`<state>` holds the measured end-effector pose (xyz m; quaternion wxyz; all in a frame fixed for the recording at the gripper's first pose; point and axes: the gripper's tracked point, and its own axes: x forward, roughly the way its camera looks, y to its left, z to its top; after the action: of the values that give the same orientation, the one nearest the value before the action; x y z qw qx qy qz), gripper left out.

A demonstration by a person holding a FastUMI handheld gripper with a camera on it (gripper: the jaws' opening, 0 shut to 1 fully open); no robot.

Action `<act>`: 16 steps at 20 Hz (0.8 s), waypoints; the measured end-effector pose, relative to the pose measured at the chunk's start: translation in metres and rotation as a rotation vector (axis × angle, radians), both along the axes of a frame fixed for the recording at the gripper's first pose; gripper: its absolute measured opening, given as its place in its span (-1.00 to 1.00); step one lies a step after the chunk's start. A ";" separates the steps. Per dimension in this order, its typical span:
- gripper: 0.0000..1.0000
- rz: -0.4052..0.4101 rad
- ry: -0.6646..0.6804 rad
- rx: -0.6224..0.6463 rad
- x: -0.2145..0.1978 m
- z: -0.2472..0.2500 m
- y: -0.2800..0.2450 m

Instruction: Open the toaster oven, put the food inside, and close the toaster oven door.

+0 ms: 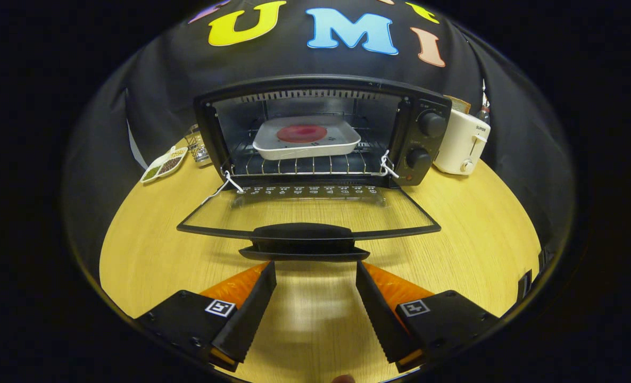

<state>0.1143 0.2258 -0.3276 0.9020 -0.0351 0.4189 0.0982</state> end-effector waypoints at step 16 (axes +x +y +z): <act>0.92 0.027 -0.312 0.007 0.061 0.098 0.011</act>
<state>0.1753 0.2367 -0.2301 0.9548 -0.0526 0.2729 0.1053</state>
